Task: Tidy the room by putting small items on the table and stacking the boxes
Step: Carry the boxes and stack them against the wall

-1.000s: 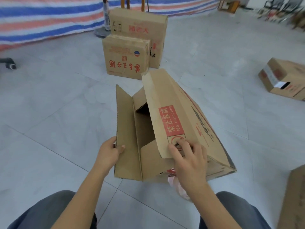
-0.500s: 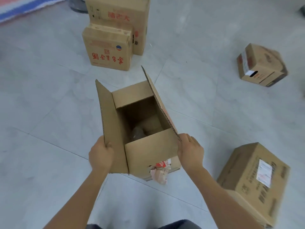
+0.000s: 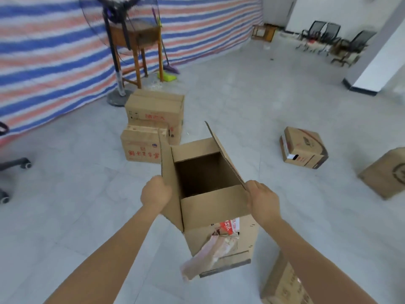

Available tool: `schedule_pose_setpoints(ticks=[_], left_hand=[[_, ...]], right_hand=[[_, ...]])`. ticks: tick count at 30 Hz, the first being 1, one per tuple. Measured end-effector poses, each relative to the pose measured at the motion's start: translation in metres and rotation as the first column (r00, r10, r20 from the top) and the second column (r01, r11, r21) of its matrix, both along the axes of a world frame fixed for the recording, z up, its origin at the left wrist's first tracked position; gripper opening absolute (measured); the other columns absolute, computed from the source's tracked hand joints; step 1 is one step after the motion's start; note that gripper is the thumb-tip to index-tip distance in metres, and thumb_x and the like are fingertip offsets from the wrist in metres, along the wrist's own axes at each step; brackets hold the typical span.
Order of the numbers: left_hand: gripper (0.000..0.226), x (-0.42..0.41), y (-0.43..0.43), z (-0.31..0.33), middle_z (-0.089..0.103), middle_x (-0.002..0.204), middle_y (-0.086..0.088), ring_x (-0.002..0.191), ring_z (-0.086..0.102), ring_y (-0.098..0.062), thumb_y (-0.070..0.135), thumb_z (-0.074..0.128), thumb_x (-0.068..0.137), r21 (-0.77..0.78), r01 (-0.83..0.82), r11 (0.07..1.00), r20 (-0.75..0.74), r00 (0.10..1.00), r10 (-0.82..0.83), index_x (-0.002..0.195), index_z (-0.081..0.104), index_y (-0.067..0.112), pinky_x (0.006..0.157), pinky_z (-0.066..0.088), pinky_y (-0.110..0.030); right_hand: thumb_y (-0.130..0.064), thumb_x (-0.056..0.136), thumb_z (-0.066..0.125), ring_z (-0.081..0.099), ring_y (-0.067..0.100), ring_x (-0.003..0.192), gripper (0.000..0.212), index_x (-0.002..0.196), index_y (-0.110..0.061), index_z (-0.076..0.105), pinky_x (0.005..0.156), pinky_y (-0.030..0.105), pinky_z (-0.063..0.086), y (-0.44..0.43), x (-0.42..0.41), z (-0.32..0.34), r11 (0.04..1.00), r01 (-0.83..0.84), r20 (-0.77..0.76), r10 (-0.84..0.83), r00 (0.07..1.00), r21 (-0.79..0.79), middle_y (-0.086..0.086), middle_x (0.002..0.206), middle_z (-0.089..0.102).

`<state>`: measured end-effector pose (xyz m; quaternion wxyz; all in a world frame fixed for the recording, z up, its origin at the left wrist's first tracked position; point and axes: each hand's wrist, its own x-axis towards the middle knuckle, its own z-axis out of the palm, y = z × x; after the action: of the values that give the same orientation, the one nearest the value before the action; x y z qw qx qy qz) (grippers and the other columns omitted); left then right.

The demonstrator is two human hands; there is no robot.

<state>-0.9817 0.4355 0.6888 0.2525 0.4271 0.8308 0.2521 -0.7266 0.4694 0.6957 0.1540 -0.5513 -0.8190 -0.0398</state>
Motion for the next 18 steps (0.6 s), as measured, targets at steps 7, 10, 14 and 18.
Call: schedule_pose_setpoints(ticks=[7,10,14,18], left_hand=[[0.024,0.013,0.027,0.120,0.045,0.072,-0.007,0.080,0.047,-0.025,0.004,0.039,0.093,0.141,0.041,0.989,-0.054,0.998,-0.034,0.071,0.046,0.006,0.067,0.038,-0.030],[0.018,0.003,0.034,0.138,0.051,0.084,-0.010,0.079,0.051,-0.024,0.012,0.038,0.097,0.157,-0.007,0.988,-0.046,0.999,0.015,0.087,0.052,0.006,0.067,0.043,-0.030],[0.030,-0.017,0.035,0.158,0.051,0.085,-0.010,0.088,0.051,-0.025,0.014,0.040,0.098,0.152,-0.078,0.985,-0.049,0.995,0.087,0.069,0.040,0.016,0.084,0.046,-0.035],[0.026,-0.063,0.035,0.174,0.043,0.073,-0.003,0.085,0.048,-0.020,0.014,0.042,0.098,0.191,-0.158,0.969,-0.059,0.983,0.172,0.072,0.042,0.013,0.078,0.042,-0.031]], right_hand=[[-0.010,0.092,0.047,0.046,0.025,0.071,0.010,0.085,-0.013,0.040,0.057,0.028,0.031,0.036,0.020,0.121,0.997,0.021,-0.019,-0.023,1.000,-0.079,0.006,0.080,0.054],[-0.013,0.093,0.044,0.048,0.025,0.074,0.015,0.081,-0.014,0.037,0.058,0.028,0.030,0.039,0.013,0.146,0.998,-0.046,0.052,0.049,0.997,-0.044,0.007,0.087,0.057],[-0.012,0.092,0.043,0.044,0.023,0.069,0.041,0.063,-0.024,0.017,0.051,0.026,0.027,0.051,-0.016,0.166,0.988,-0.153,0.118,0.154,0.981,-0.021,-0.001,0.074,0.045],[-0.014,0.092,0.043,0.038,0.017,0.059,0.041,0.062,-0.023,0.018,0.047,0.022,0.020,0.080,-0.063,0.188,0.973,-0.228,0.075,0.226,0.971,0.023,-0.008,0.062,0.031]])
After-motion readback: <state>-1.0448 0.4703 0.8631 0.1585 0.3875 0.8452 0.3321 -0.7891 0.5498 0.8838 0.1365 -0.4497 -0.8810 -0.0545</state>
